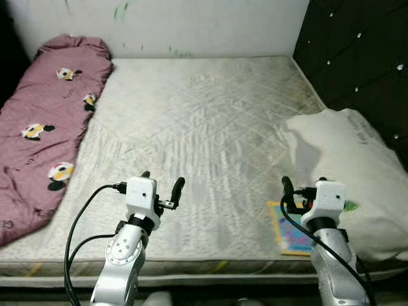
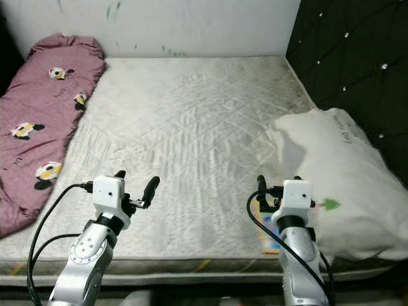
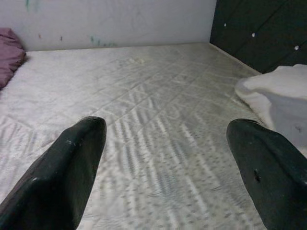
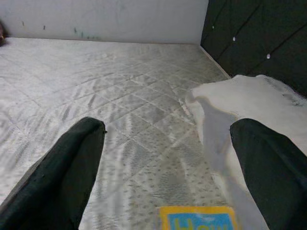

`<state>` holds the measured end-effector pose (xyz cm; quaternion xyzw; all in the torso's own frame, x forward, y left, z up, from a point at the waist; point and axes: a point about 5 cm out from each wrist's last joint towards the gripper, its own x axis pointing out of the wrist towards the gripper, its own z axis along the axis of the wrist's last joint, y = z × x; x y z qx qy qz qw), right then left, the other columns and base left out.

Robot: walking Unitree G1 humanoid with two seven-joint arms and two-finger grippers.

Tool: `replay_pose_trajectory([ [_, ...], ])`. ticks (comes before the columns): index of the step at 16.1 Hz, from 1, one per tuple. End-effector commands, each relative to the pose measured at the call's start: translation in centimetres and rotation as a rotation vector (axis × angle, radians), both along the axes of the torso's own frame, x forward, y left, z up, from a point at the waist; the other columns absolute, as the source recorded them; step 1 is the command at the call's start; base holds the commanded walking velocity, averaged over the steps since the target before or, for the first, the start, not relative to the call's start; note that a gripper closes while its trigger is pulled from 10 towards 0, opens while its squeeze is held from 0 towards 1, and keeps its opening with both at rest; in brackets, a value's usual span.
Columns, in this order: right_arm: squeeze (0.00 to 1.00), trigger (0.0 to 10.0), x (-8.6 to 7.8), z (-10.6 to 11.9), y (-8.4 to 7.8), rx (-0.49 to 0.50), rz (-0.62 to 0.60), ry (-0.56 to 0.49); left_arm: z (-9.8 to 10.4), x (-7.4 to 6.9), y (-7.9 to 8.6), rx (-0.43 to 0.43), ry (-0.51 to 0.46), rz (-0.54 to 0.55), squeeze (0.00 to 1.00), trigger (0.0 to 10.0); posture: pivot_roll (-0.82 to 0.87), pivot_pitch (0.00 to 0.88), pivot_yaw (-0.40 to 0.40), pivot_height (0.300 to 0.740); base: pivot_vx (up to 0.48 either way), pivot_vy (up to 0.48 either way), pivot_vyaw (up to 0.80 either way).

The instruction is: Clean up the room

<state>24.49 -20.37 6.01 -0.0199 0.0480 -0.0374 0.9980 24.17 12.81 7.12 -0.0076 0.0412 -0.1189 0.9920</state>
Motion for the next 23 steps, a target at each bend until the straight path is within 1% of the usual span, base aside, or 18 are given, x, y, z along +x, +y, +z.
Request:
replay_pose_trajectory([
  [1, 0.00, 10.0, 0.43, 0.30, 0.60, 0.002, 0.028, -0.008, 0.18, 0.30, 0.70, 0.013, -0.010, 0.031, 0.00, 10.0, -0.02, 0.027, 0.012, 0.740, 0.000, 0.480, 0.00],
  [3, 0.00, 10.0, 0.47, 0.30, 0.65, 0.001, 0.034, -0.007, 0.11, 0.25, 0.63, 0.000, -0.005, 0.037, 0.00, 10.0, -0.02, 0.028, 0.010, 0.740, 0.000, 0.480, 0.00],
  [14, 0.00, 10.0, 0.19, 0.22, 1.04, 0.013, 0.051, -0.010, -0.03, 0.24, 0.48, 0.000, -0.005, 0.041, 0.00, 10.0, -0.02, 0.032, 0.013, 0.740, 0.000, 0.480, 0.00],
  [16, 0.00, 10.0, 0.41, 0.38, 1.30, -0.021, 0.076, -0.015, -0.01, 0.30, 0.54, -0.001, -0.007, 0.047, 0.00, 10.0, -0.02, 0.030, 0.011, 0.740, 0.000, 0.480, 0.00],
  [17, 0.00, 10.0, 0.53, 0.47, 1.37, -0.016, 0.075, -0.020, -0.02, 0.34, 0.61, -0.005, -0.006, 0.052, 0.00, 10.0, -0.02, 0.029, 0.009, 0.740, 0.000, 0.480, 0.63],
  [19, 0.00, 10.0, 0.60, 0.48, 1.23, -0.014, 0.068, -0.022, -0.05, 0.35, 0.72, -0.004, -0.005, 0.063, 0.00, 10.0, -0.02, 0.028, 0.008, 0.740, 0.000, 0.480, 0.00],
  [23, 0.00, 10.0, 0.65, 0.26, 0.84, -0.014, 0.041, -0.010, -0.16, 0.42, 0.50, -0.015, 0.004, 0.045, 0.00, 10.0, -0.03, 0.020, 0.011, 0.740, 0.000, 0.478, 0.00],
])
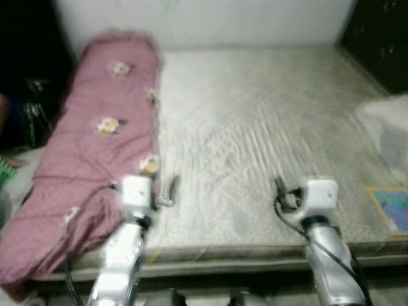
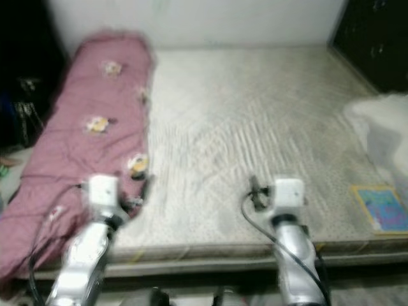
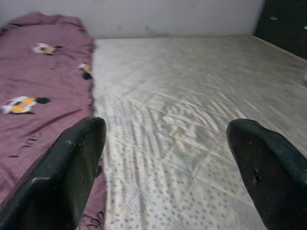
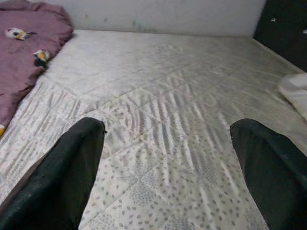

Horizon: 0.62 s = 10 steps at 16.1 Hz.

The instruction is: Clean up the room

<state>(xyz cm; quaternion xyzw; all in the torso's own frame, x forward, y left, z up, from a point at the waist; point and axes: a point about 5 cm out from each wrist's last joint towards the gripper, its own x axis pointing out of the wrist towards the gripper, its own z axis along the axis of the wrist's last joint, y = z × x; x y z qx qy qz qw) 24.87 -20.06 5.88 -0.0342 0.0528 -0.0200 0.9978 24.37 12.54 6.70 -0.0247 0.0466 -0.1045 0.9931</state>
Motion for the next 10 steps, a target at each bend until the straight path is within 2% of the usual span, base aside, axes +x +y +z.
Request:
replay_pose_trajectory([
  [1, 0.00, 10.0, 0.28, 0.40, 0.52, 0.012, 0.005, -0.021, 0.28, 0.28, 0.72, 0.016, -0.011, 0.016, 0.00, 10.0, -0.03, 0.020, 0.011, 0.740, 0.000, 0.476, 0.00],
  [10, 0.00, 10.0, 0.24, 0.34, 0.58, 0.007, 0.012, -0.012, 0.14, 0.05, 0.77, 0.027, -0.005, 0.021, 0.00, 10.0, -0.03, 0.035, 0.010, 0.740, 0.000, 0.476, 0.00],
])
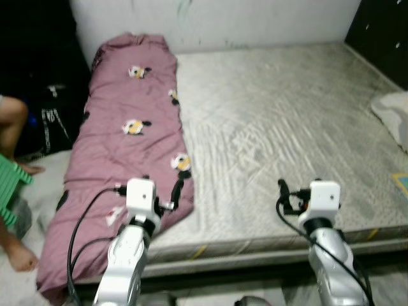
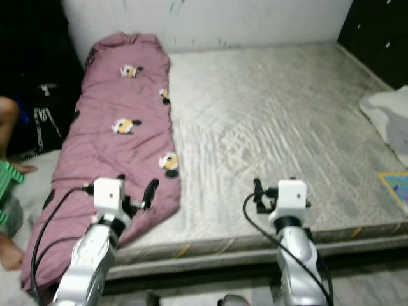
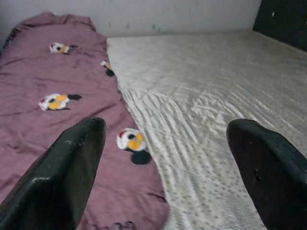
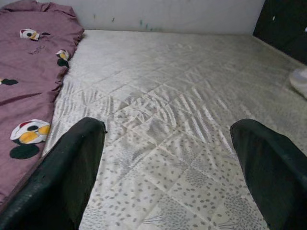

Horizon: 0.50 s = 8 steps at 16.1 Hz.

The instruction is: Clean up the room

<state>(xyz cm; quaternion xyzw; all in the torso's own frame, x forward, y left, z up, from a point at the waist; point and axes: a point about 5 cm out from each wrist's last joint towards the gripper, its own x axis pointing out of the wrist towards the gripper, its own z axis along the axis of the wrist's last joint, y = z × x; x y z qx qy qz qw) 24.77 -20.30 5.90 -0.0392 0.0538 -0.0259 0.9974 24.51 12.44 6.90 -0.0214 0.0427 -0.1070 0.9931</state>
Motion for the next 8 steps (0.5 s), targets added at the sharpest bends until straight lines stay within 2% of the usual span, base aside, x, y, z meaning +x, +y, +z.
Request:
replay_pose_trajectory([
  [1, 0.00, 10.0, 0.31, 0.29, 0.79, 0.016, 0.023, -0.013, -0.04, -0.08, 0.88, 0.023, 0.003, 0.025, 0.00, 10.0, -0.03, 0.036, 0.009, 0.740, 0.000, 0.476, 0.00],
  [8, 0.00, 10.0, 0.30, 0.21, 0.95, 0.018, 0.033, -0.005, -0.04, -0.02, 1.11, 0.035, 0.005, 0.042, 0.00, 10.0, -0.02, 0.038, 0.007, 0.740, 0.000, 0.477, 0.00],
])
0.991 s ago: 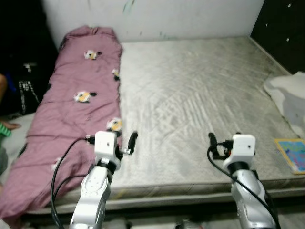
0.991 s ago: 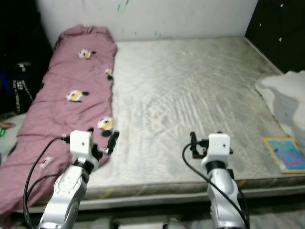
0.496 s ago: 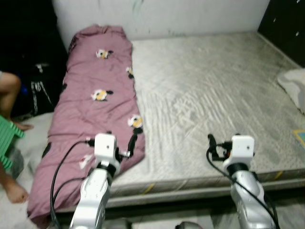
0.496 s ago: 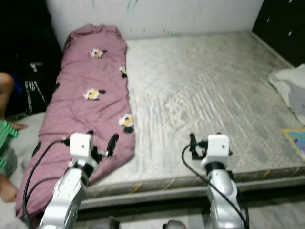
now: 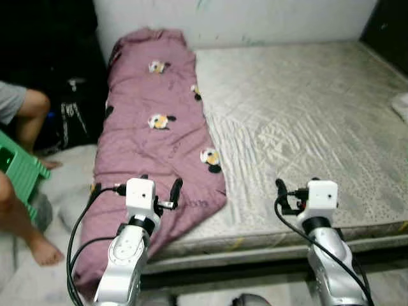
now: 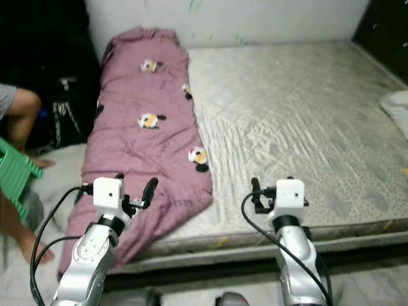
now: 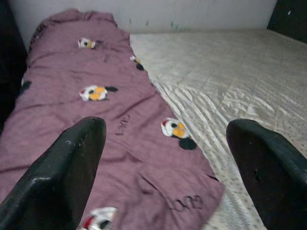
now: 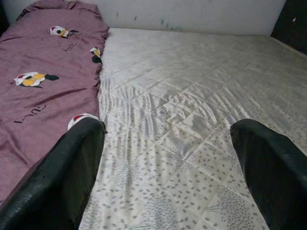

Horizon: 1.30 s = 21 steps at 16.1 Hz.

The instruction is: Clean up the room

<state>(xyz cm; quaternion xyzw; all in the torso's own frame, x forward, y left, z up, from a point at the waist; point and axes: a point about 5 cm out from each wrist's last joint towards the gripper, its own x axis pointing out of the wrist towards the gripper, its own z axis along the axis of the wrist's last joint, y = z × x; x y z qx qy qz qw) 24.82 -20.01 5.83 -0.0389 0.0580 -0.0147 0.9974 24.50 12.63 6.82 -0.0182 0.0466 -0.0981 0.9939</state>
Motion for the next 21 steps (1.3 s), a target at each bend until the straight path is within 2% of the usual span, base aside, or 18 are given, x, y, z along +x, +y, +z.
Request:
replay_pose_trajectory([
  [1, 0.00, 10.0, 0.25, 0.28, 0.68, 0.016, 0.011, -0.013, 0.00, -0.06, 0.95, 0.029, 0.000, 0.025, 0.00, 10.0, -0.02, 0.039, 0.007, 0.740, 0.000, 0.480, 0.00],
  [3, 0.00, 10.0, 0.23, 0.22, 0.65, 0.016, 0.012, -0.011, -0.05, -0.19, 0.91, 0.027, -0.003, 0.026, 0.00, 10.0, -0.02, 0.038, 0.006, 0.740, 0.000, 0.480, 0.00],
  [8, 0.00, 10.0, 0.19, 0.20, 0.76, 0.018, 0.016, -0.011, 0.22, -0.30, 1.19, 0.041, -0.025, 0.047, 0.00, 10.0, -0.02, 0.040, 0.005, 0.740, 0.000, 0.000, 0.00],
  [21, 0.00, 10.0, -0.28, 0.03, 0.82, 0.028, 0.018, -0.002, -0.16, -0.71, 1.43, 0.052, 0.002, 0.059, 0.00, 10.0, -0.02, 0.055, 0.006, 0.740, 0.000, 0.000, 0.00],
])
